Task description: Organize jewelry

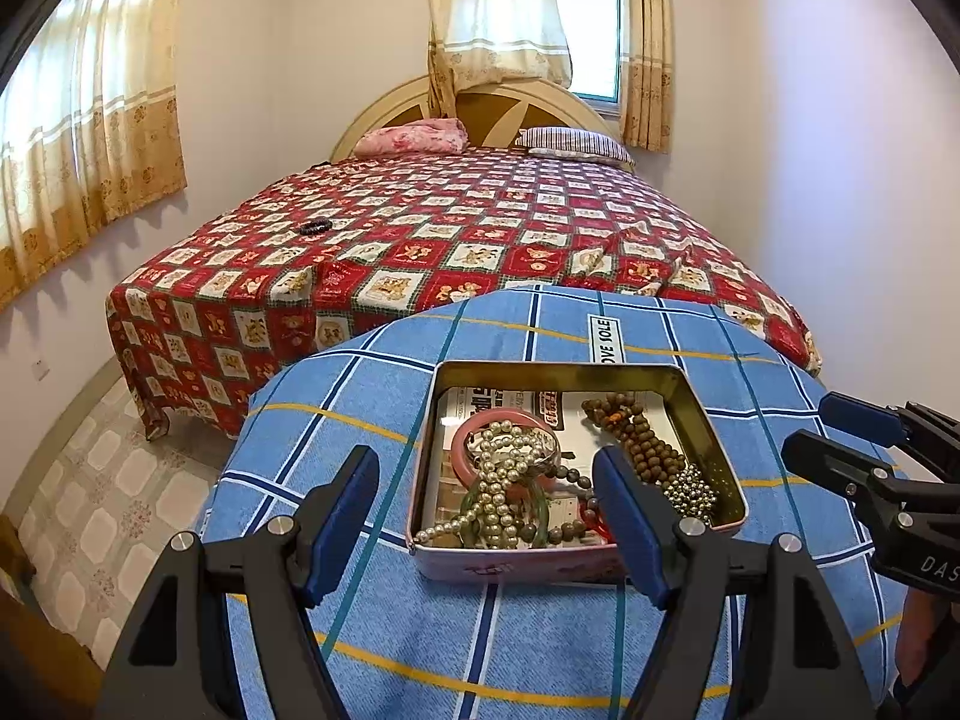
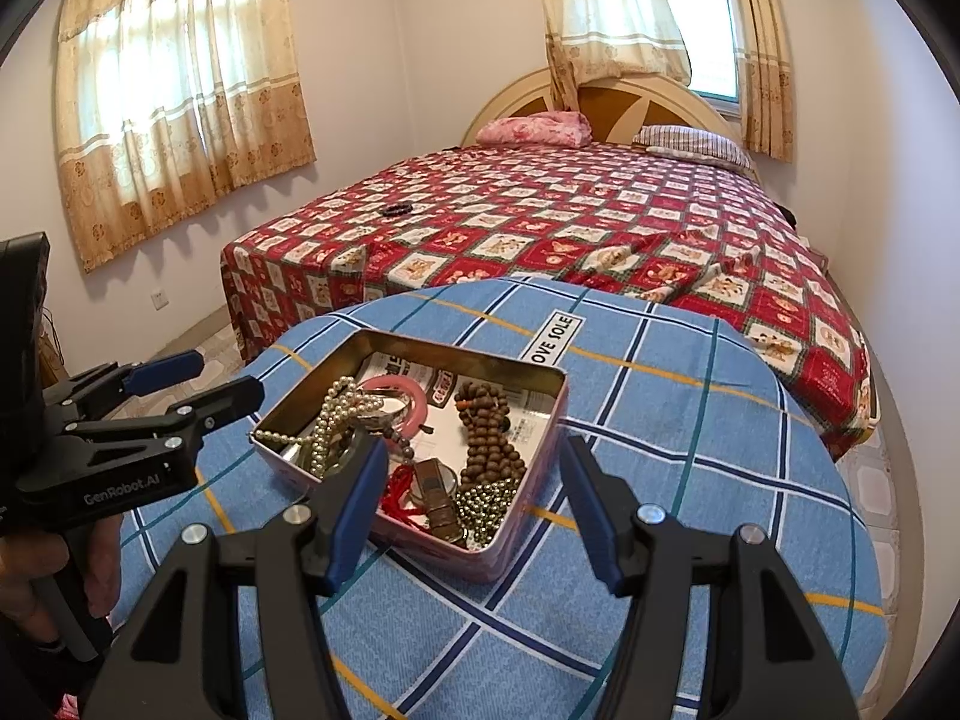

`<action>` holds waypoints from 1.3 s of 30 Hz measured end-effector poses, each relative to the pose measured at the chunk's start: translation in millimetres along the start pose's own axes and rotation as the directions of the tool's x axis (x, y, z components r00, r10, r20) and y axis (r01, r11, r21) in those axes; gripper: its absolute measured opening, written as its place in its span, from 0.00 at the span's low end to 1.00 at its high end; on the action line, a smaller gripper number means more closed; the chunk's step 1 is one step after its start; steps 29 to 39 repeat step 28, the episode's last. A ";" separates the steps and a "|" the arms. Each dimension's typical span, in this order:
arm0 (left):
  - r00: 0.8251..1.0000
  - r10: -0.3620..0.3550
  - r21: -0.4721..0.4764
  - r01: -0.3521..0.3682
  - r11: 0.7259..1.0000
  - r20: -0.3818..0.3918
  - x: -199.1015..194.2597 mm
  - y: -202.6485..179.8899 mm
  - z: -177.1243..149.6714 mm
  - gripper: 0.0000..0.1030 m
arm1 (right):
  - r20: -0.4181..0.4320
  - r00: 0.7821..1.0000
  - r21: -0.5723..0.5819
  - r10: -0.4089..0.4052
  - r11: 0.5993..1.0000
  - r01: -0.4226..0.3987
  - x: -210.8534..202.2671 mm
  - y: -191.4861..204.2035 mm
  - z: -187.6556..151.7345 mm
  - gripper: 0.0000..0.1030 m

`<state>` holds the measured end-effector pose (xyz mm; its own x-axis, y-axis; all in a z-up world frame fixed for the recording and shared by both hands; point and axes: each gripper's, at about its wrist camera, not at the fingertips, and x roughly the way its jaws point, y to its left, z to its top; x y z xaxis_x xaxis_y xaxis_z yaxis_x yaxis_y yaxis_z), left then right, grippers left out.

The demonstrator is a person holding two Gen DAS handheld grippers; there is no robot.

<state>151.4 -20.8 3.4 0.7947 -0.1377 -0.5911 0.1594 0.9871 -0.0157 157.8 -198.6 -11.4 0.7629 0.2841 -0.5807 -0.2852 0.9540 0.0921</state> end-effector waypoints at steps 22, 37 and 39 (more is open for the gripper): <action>0.998 0.059 0.004 -0.059 0.998 0.031 -6.6 -1.1 1.6 0.80 | -0.003 1.000 -0.006 0.004 1.000 -0.004 0.2 0.1 -1.3 0.61; 0.997 0.062 0.008 -0.062 0.998 0.046 -6.8 0.0 0.6 0.81 | -0.010 1.000 -0.003 0.000 1.000 0.000 0.8 -1.7 -3.1 0.61; 0.997 0.062 0.008 -0.062 0.998 0.046 -6.8 0.0 0.6 0.81 | -0.010 1.000 -0.003 0.000 1.000 0.000 0.8 -1.7 -3.1 0.61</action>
